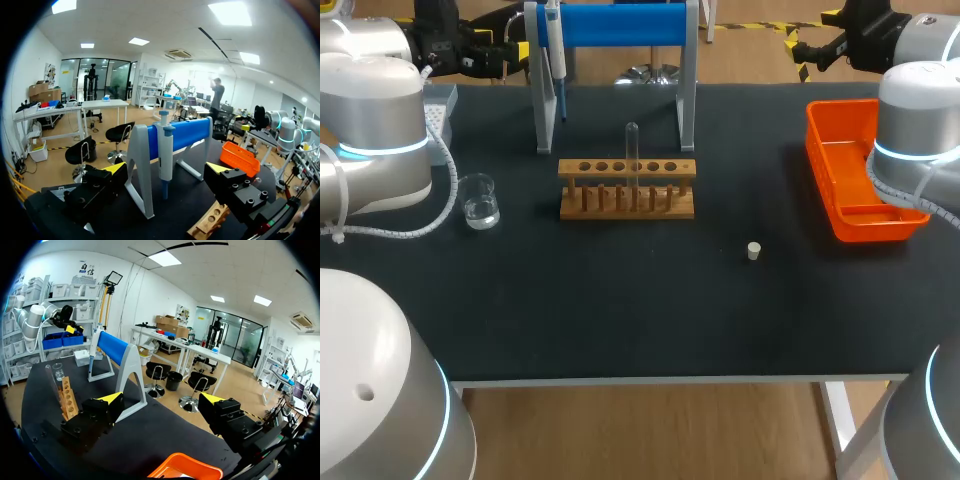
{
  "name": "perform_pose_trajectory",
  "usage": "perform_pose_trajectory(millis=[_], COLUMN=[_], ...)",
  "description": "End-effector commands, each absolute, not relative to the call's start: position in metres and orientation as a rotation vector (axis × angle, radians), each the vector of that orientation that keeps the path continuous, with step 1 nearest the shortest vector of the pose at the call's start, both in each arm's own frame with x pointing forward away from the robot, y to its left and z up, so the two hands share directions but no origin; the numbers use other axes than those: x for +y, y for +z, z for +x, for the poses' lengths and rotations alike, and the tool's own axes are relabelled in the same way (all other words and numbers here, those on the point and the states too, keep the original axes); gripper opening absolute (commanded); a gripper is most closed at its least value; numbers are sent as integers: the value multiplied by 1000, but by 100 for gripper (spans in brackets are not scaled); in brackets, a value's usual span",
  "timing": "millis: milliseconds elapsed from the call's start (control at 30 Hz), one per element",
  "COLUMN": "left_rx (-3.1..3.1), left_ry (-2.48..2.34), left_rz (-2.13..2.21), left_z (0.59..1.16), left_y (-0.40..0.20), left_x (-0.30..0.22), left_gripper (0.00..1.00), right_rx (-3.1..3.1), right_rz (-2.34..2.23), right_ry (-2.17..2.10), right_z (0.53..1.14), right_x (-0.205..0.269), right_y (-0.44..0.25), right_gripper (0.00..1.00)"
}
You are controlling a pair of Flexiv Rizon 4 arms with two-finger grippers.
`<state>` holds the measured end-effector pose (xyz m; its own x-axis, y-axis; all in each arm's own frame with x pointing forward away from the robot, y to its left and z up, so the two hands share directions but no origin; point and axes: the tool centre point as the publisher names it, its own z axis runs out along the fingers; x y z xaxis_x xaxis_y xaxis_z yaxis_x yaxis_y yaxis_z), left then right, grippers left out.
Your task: Invert the test tube, pick up the pipette, mount the tip to pipette, aspirate from beaker and dispense into the tube, eject the tip, return the pipette, and cap with the stopper.
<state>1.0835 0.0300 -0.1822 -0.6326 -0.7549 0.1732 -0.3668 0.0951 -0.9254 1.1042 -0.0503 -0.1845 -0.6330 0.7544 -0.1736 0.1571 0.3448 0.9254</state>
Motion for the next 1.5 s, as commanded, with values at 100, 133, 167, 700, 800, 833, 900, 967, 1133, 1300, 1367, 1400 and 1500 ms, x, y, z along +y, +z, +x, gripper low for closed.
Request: perform_pose_trajectory(millis=[100, 133, 167, 700, 800, 833, 900, 967, 1133, 1300, 1367, 1400, 1500], left_rx=[2033, 2033, 2033, 2033, 2033, 2033, 2033, 2033, 2033, 2033, 2033, 2033, 2033], left_ry=[-1550, -1550, -1550, -1550, -1550, -1550, -1550, -1550, -1550, -1550, -1550, -1550, -1550], left_rz=[-1105, -1105, -1105, -1105, -1105, -1105, -1105, -1105, -1105, -1105, -1105, -1105, -1105], left_z=[1083, 1083, 1083, 1083, 1083, 1083, 1083, 1083, 1083, 1083, 1083, 1083, 1083], left_y=[-182, -182, -182, -182, -182, -182, -182, -182, -182, -182, -182, -182, -182], left_x=[30, 30, 30, 30, 30, 30, 30, 30, 30, 30, 30, 30, 30], left_gripper=[100, 100, 100, 100, 100, 100, 100, 100, 100, 100, 100, 100, 100], right_rx=[2013, 2015, 2022, 2187, 2205, 2209, 2213, 2207, 2205, 2233, 2233, 2233, 2233], right_rz=[793, 786, 780, 394, 332, 315, 306, 312, 335, 299, 299, 299, 299], right_ry=[1291, 1303, 1316, 1476, 1524, 1537, 1555, 1555, 1575, 1528, 1528, 1528, 1528], right_z=[1104, 1100, 1094, 957, 932, 923, 909, 898, 876, 866, 866, 866, 866], right_x=[-50, -49, -47, 15, 29, 33, 41, 48, 59, 63, 63, 63, 63], right_y=[-184, -184, -183, -196, -199, -200, -203, -206, -213, -221, -221, -221, -221], right_gripper=[100, 100, 100, 100, 100, 100, 100, 100, 100, 100, 100, 100, 100])
